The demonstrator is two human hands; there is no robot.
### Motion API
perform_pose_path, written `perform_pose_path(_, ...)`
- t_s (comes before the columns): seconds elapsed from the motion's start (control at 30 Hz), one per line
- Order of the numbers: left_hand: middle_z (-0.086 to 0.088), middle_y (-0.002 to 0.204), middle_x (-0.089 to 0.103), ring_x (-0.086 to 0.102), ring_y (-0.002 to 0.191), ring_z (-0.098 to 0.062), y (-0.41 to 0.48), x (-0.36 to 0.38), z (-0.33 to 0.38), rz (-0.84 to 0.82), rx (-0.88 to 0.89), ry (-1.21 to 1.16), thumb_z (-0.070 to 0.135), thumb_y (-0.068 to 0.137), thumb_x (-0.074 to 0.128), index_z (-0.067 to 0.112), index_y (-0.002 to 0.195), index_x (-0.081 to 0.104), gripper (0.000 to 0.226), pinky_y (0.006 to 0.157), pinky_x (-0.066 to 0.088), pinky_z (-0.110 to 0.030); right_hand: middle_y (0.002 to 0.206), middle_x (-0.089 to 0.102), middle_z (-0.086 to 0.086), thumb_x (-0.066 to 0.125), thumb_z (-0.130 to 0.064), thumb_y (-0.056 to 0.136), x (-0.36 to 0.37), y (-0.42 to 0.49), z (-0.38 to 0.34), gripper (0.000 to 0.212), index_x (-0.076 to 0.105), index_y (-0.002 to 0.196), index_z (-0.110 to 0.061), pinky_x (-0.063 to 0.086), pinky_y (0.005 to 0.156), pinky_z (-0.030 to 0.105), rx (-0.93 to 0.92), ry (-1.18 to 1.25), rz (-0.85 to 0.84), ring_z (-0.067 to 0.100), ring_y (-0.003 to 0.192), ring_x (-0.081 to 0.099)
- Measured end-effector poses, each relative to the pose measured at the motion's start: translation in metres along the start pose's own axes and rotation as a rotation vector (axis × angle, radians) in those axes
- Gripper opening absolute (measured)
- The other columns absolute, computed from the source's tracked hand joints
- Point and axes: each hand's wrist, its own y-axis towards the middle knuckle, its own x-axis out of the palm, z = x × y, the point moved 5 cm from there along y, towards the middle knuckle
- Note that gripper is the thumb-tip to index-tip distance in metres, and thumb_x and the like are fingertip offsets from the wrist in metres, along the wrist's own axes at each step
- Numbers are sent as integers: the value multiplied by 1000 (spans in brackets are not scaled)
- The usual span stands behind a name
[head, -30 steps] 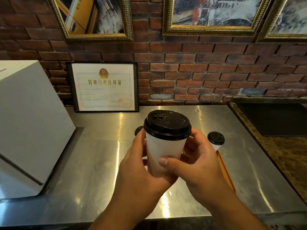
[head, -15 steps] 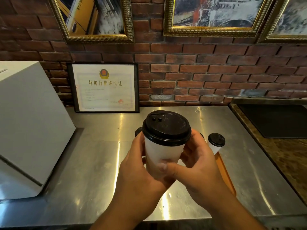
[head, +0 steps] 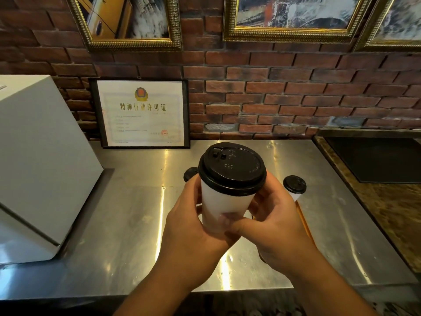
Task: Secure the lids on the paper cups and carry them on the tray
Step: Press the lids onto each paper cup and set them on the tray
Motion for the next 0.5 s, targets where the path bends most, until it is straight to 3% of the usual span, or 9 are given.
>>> perform_pose_path(0.1, 34, 131, 60, 62, 119, 0, -4, 1, 0, 7, 13, 17, 65, 58, 87, 51, 142, 45, 95, 92, 52, -10, 125, 73, -20, 96, 6, 63, -3, -2, -1, 89, 65, 119, -56, 59, 84, 15, 1, 2, 30, 0, 119, 67)
perform_pose_path(0.2, 42, 124, 58, 61, 115, 7, -4, 1, 3, 44, -1, -3, 74, 57, 80, 58, 132, 46, 84, 81, 46, 1, 122, 72, -25, 97, 9, 62, -4, -4, 0, 93, 65, 111, -64, 56, 81, 11, -7, -14, 39, -6, 116, 66)
perform_pose_path(0.3, 38, 122, 57, 65, 118, -6, -5, 4, -3, 58, -54, -68, 74, 59, 74, 52, 125, 51, 74, 94, 50, -14, 125, 71, -25, 98, -12, 57, -3, -6, -2, 87, 62, 116, -64, 56, 85, 11, -10, -21, -4, -5, 118, 65)
perform_pose_path(0.37, 32, 126, 61, 64, 121, -9, -6, 6, -2, 35, -48, -54, 63, 61, 81, 48, 131, 52, 77, 97, 53, -21, 126, 71, -25, 96, -11, 58, -6, -7, -2, 86, 63, 117, -65, 57, 84, 12, -5, -26, -8, -4, 119, 65)
perform_pose_path(0.43, 34, 131, 60, 62, 120, 0, -10, 6, 3, 19, 25, 3, 67, 60, 85, 58, 140, 44, 90, 90, 54, -12, 125, 72, -23, 95, -5, 58, -9, -7, -1, 86, 65, 116, -62, 58, 82, 14, -4, -25, 13, -4, 119, 66)
perform_pose_path(0.5, 42, 131, 55, 55, 122, 12, -11, 6, 9, 25, 42, -8, 70, 58, 85, 74, 136, 34, 93, 78, 45, 2, 125, 72, -22, 97, -9, 55, -11, -8, -1, 87, 64, 116, -60, 59, 81, 16, -3, -37, 35, -3, 118, 66)
